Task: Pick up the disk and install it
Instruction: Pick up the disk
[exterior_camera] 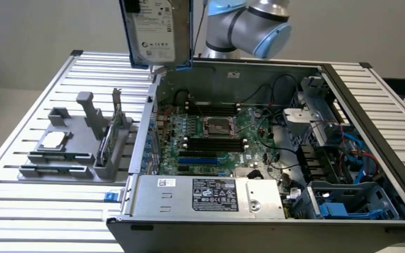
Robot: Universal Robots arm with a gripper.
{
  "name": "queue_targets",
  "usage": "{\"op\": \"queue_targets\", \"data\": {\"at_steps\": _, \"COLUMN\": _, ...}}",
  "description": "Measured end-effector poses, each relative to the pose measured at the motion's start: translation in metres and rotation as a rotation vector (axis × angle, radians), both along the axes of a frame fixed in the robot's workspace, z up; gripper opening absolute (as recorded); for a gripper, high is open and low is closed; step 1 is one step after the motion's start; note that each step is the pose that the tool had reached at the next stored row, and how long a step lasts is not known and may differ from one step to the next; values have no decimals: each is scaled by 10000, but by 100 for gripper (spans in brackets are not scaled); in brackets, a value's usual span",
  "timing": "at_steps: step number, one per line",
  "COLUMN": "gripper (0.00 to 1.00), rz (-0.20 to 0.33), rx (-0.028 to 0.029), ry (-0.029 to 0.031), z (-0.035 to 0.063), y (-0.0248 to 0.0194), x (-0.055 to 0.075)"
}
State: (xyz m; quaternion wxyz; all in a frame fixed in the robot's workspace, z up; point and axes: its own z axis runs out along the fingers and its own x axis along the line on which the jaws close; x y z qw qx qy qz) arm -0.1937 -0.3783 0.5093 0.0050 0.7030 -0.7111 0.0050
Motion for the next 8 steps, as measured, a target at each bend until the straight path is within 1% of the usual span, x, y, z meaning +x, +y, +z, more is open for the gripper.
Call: {"op": "queue_targets", "data": {"at_steps": 8, "gripper": 33, "rz": 1, "rx": 0, "ry": 86, "z": 0, "y": -94, "x": 364}}
